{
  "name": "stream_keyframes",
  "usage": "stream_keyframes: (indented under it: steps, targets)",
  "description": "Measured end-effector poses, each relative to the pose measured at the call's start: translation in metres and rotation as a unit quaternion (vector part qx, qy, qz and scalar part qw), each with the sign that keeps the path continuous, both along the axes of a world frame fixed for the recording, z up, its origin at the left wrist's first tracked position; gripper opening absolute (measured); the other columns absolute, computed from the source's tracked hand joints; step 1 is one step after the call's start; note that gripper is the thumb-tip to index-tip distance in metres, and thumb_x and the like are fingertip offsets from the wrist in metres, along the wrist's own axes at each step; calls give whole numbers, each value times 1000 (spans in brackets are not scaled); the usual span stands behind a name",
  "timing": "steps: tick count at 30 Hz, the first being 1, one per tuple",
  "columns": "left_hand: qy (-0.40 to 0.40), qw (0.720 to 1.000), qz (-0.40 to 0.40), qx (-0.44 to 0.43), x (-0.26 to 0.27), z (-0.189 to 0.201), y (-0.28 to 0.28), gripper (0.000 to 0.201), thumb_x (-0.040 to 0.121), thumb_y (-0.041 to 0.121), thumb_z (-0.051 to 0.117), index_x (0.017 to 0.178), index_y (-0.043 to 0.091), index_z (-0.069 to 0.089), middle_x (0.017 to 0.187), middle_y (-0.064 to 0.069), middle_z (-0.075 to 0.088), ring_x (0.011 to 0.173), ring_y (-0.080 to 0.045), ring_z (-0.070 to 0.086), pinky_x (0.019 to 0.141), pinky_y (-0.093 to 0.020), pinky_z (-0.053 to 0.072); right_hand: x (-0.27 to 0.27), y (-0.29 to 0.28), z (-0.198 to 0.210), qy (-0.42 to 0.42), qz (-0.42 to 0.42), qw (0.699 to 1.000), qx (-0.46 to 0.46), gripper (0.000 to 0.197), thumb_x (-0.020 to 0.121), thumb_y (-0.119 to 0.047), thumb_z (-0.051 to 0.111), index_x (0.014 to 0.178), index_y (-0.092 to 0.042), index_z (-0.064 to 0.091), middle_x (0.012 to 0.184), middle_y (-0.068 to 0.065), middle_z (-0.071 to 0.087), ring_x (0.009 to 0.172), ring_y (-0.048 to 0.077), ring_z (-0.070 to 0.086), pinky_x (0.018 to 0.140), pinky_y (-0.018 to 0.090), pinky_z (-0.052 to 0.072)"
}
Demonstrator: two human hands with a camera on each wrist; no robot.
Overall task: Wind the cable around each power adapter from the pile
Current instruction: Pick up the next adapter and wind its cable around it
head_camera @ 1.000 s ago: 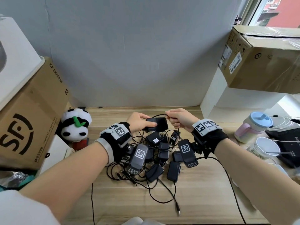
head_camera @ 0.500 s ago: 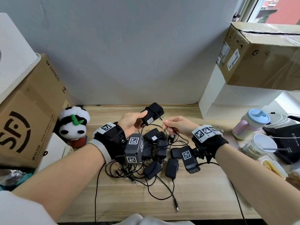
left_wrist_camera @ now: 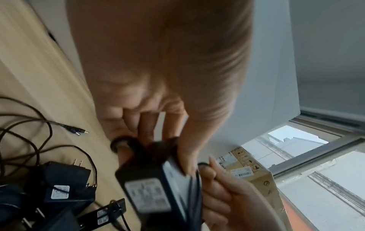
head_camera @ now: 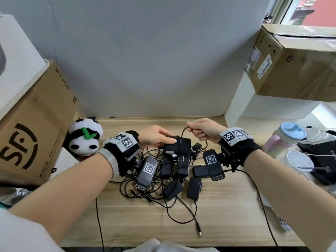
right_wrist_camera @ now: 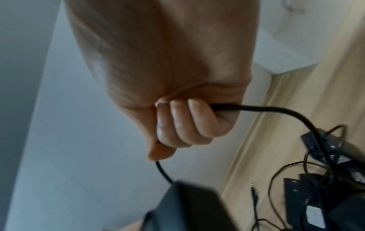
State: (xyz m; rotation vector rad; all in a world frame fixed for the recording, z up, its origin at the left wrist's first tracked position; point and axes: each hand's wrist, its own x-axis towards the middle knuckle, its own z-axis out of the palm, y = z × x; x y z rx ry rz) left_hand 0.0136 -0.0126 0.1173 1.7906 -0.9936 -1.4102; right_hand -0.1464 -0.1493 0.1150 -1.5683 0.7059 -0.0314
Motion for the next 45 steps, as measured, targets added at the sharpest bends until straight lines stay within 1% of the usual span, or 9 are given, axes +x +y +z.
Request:
stream_keyframes:
  steps: [4, 11, 18, 22, 28, 33, 36, 40, 45]
  targets:
    - [-29, 988, 148, -46, 1, -13, -10, 36, 87, 10, 65, 121, 4, 59, 107, -13, 63, 86, -19, 61, 82, -31, 51, 7, 14, 3, -28, 36, 998, -37, 28, 102, -15, 34, 84, -10, 55, 46, -7, 33, 38, 5, 26, 38, 14, 21]
    - [175, 934, 294, -106, 9, -18, -8, 31, 94, 10, 53, 124, 1, 56, 85, -10, 59, 72, -19, 52, 44, -17, 44, 0, 18, -8, -40, 30, 997, -56, 30, 101, -16, 39, 85, -13, 64, 49, -3, 37, 43, 8, 32, 46, 15, 32]
    - [262, 919, 271, -114, 12, -26, -2, 18, 94, 19, 53, 103, 8, 65, 86, -10, 57, 73, -18, 50, 50, -18, 45, 3, 17, -12, -38, 24, 999, -21, 31, 99, -23, 43, 77, -11, 61, 44, -8, 35, 43, 7, 30, 48, 16, 30]
    - [339, 915, 186, -111, 16, -18, 8, 25, 84, 21, 58, 104, 9, 65, 94, -8, 61, 78, -16, 56, 68, -21, 46, 0, 14, -14, -1, 20, 999, -36, 39, 90, -34, 54, 57, -14, 47, 47, -6, 31, 44, 9, 26, 50, 17, 27]
    - [108, 993, -49, -11, 12, -1, 14, 23, 89, 11, 60, 111, 16, 66, 103, -4, 67, 92, -15, 62, 86, -25, 50, 5, 5, 3, 43, 4, 996, -76, 36, 93, -35, 52, 63, -16, 48, 43, -9, 27, 40, 8, 22, 48, 20, 25]
    - [-63, 997, 27, -40, 1, 1, 7, 32, 94, 9, 53, 125, 17, 55, 93, -12, 63, 78, -23, 63, 68, -28, 55, 16, 22, 17, -13, 41, 999, -26, 28, 102, -19, 33, 82, -9, 51, 41, -12, 29, 34, 2, 22, 36, 13, 17]
    - [33, 984, 157, -73, 2, -4, 3, 37, 96, 5, 48, 132, 10, 49, 108, -18, 60, 80, -27, 63, 65, -35, 57, 15, 29, 13, -34, 63, 997, 2, 28, 102, -17, 30, 84, -10, 50, 43, -9, 31, 33, 2, 23, 37, 15, 15]
    - [190, 937, 270, -115, 7, -5, 3, 34, 98, 4, 44, 132, 5, 48, 96, -16, 60, 75, -26, 59, 51, -28, 57, 7, 30, 6, -36, 74, 997, 5, 30, 102, -20, 32, 83, -12, 53, 46, -8, 33, 34, 3, 24, 35, 13, 16]
    - [319, 890, 293, -139, 7, 0, 8, 16, 100, 11, 41, 104, 10, 56, 92, -15, 57, 71, -22, 53, 48, -21, 52, 0, 28, -4, -7, 83, 997, -2, 30, 101, -23, 35, 82, -12, 54, 44, -9, 34, 33, 3, 25, 33, 13, 19]
